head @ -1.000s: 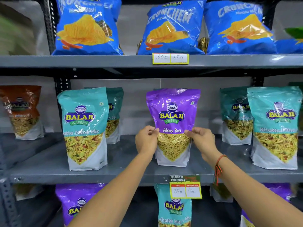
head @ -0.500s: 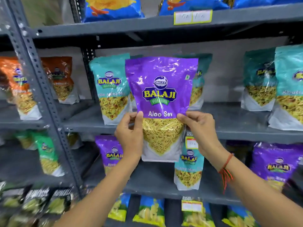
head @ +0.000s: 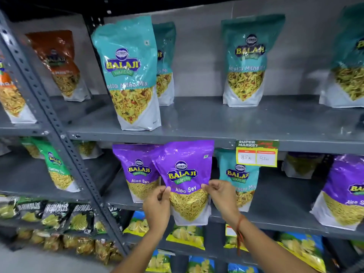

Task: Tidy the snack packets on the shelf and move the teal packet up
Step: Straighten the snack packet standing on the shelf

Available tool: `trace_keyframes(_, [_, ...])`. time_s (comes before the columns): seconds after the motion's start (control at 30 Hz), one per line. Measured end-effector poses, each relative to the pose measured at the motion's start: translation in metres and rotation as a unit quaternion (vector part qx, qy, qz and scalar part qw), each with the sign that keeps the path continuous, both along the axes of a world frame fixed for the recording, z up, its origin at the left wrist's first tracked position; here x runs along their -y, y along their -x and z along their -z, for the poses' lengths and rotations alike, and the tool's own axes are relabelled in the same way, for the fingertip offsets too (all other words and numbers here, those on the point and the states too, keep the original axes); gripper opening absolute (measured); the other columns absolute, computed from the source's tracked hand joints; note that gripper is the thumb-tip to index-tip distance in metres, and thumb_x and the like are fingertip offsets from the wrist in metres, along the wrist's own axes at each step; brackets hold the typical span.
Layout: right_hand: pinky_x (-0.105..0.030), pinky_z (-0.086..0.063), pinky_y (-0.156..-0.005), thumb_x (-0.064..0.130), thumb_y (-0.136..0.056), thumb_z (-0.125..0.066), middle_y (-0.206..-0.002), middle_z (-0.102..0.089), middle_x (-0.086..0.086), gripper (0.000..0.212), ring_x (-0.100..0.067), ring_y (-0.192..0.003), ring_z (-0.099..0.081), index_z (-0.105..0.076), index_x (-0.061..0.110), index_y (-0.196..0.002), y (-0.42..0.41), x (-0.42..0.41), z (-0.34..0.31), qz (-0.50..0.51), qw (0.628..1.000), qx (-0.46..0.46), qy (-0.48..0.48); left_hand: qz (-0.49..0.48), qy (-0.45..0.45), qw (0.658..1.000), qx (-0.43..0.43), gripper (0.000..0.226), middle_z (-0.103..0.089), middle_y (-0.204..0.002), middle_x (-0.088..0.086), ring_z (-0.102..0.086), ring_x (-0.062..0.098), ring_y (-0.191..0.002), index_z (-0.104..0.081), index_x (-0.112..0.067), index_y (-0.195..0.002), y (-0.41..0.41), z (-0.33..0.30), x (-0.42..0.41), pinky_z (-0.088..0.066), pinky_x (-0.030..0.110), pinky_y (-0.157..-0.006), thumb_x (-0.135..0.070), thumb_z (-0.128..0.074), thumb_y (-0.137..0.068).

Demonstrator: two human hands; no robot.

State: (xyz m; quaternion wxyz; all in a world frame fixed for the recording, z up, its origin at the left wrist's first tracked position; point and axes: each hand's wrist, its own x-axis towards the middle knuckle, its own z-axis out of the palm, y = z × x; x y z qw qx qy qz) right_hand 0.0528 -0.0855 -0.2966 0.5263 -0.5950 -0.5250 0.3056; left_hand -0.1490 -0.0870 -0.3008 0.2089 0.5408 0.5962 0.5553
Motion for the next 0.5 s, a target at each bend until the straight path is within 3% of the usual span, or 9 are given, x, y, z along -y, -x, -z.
trace_keyframes(0.1, [-0.022,-0.023,-0.046,0.033,-0.078,-0.079,-0.042,-0.034,0.003,0.052,-0.006,-0.045,-0.029,-0.045,0.004,-0.051,-0.002,-0.026,0.017,0.044,0.997,0.054,0.036,-0.003,0.018,1.0,-0.02,0.031,-0.067,-0.069,0.003,-0.064,0.028,-0.07,-0.07,-0.02,-0.079,-0.005,0.024,-0.035,-0.05,0.04,-0.065,-0.048,-0.059,-0.086])
trace_keyframes(0.2, [-0.01,-0.033,-0.046,0.02,-0.081,-0.079,-0.036,-0.047,0.011,0.057,0.003,-0.04,-0.046,-0.036,0.024,-0.043,-0.002,-0.05,0.027,0.067,0.995,0.062,0.041,-0.019,0.037,0.998,-0.036,0.027,-0.069,-0.07,0.004,-0.062,0.027,-0.07,-0.073,-0.016,-0.083,-0.012,0.035,-0.059,-0.042,0.034,-0.062,-0.04,-0.062,-0.088])
trace_keyframes(0.27, [-0.004,-0.034,-0.048,0.014,-0.08,-0.079,-0.032,-0.043,0.012,0.061,0.013,-0.042,-0.049,-0.035,0.036,-0.045,-0.001,-0.062,0.034,0.072,0.996,0.042,0.041,-0.041,0.057,0.996,-0.048,0.022,-0.074,-0.076,0.008,-0.063,0.027,-0.072,-0.074,-0.014,-0.084,-0.017,0.038,-0.07,-0.036,0.03,-0.062,-0.033,-0.065,-0.088])
trace_keyframes(0.37, [-0.012,-0.032,-0.048,0.014,-0.081,-0.079,-0.035,-0.044,0.014,0.059,0.008,-0.041,-0.047,-0.039,0.04,-0.047,0.002,-0.072,0.051,0.059,0.997,0.03,0.042,-0.05,0.074,0.995,-0.054,0.024,-0.074,-0.076,0.01,-0.065,0.031,-0.073,-0.073,-0.012,-0.082,-0.018,0.05,-0.08,-0.034,0.03,-0.061,-0.033,-0.064,-0.088])
trace_keyframes(0.5, [-0.02,-0.028,-0.048,0.018,-0.085,-0.075,-0.041,-0.04,0.006,0.054,-0.004,-0.042,-0.035,-0.04,0.027,-0.045,0.004,-0.071,0.071,0.044,0.998,0.041,0.03,-0.062,0.074,0.995,-0.021,0.023,-0.075,-0.084,0.015,-0.067,0.034,-0.078,-0.075,-0.008,-0.089,-0.016,0.064,-0.082,-0.052,0.04,-0.068,-0.03,-0.066,-0.087])
